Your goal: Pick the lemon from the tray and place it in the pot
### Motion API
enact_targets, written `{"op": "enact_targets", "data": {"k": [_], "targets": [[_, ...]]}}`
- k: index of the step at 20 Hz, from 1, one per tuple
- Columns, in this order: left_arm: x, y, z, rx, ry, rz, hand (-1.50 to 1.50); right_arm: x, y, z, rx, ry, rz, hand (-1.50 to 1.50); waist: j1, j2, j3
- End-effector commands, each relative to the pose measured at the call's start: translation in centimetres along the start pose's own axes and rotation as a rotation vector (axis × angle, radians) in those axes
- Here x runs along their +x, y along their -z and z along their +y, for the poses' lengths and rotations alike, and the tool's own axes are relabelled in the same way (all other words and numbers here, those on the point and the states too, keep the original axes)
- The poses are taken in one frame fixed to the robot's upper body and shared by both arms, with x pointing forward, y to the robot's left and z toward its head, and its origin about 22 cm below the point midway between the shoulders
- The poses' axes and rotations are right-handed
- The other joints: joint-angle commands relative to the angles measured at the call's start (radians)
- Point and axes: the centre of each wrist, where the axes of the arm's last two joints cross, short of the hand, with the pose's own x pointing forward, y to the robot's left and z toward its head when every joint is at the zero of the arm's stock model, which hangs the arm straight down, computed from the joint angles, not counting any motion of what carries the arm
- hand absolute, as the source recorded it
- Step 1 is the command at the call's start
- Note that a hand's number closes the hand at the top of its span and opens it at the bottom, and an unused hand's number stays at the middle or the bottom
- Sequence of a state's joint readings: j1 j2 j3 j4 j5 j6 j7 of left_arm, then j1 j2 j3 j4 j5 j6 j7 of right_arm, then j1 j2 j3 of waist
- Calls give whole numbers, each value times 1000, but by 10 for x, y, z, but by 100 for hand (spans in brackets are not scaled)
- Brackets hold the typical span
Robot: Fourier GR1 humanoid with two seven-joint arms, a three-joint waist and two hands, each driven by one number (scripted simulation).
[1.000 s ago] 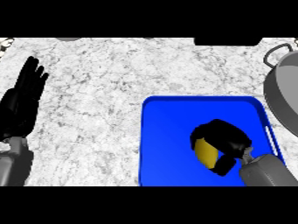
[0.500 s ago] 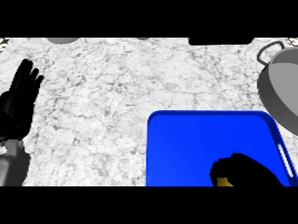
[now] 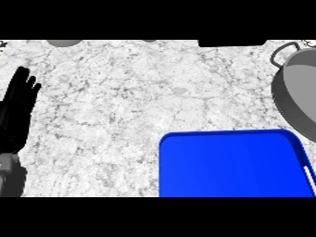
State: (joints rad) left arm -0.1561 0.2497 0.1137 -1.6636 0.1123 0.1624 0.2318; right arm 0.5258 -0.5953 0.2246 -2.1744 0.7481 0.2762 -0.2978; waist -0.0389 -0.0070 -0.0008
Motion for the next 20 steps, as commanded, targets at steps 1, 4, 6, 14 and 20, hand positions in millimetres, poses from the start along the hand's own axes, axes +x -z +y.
{"op": "enact_targets", "data": {"k": [1,4,6,14,20], "targets": [[4,2,-1,15,4,-7,0,8,-24,-30,-277,30,12,150,-18,-2,1],[-5,2,1,30,-3,10,0,16,-34,-36,-467,135,15,150,-18,0,1],[0,-1,-1,2,12,-19,0,15,-46,-56,-565,90,72,150,0,2,0],[3,6,-20,-30,-3,-5,0,-26,-81,-110,-776,134,177,150,30,7,1],[11,18,-7,-44,5,-10,0,-74,-81,-141,-809,253,210,150,37,8,1]]}}
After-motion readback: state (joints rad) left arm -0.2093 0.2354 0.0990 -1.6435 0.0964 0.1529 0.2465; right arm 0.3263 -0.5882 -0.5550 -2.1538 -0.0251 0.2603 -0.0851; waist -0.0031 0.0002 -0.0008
